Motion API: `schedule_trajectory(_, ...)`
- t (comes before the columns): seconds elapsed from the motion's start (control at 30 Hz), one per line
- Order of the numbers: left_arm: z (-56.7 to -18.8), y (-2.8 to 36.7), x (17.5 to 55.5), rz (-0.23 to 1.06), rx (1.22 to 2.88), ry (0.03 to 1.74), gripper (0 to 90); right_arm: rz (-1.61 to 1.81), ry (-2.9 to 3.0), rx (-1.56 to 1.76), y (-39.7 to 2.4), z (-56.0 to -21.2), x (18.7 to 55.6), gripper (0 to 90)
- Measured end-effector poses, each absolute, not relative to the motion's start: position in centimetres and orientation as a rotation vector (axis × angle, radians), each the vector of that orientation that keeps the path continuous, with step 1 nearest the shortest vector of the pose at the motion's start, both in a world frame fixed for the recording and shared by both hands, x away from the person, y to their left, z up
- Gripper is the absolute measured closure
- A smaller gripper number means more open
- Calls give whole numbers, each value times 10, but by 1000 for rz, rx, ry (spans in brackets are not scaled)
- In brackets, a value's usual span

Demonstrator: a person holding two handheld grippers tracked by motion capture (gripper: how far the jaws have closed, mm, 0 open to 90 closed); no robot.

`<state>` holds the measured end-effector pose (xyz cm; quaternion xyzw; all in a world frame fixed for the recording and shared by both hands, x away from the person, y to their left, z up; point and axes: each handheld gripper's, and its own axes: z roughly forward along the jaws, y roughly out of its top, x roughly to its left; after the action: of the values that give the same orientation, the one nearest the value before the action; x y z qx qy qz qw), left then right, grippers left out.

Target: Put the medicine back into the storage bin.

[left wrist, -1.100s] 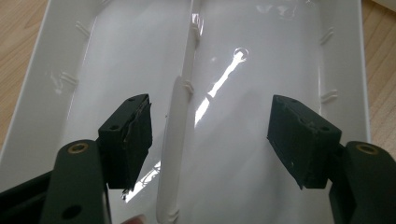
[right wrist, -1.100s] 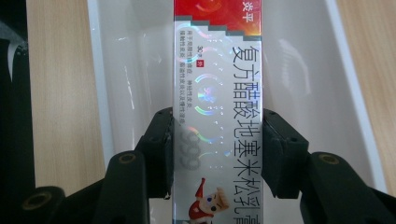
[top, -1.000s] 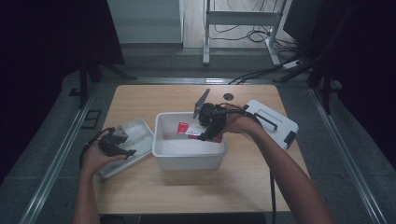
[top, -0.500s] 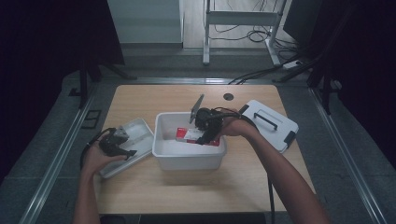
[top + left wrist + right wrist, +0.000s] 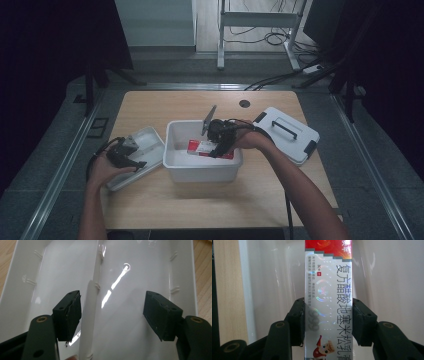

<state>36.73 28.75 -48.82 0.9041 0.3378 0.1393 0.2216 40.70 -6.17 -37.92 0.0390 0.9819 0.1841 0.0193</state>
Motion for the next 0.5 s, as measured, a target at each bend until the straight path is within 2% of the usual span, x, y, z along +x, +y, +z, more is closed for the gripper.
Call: schedule_trajectory(0.5, -489, 288, 367, 385, 2499, 938, 308, 495, 3075, 127, -57, -398, 407, 508)
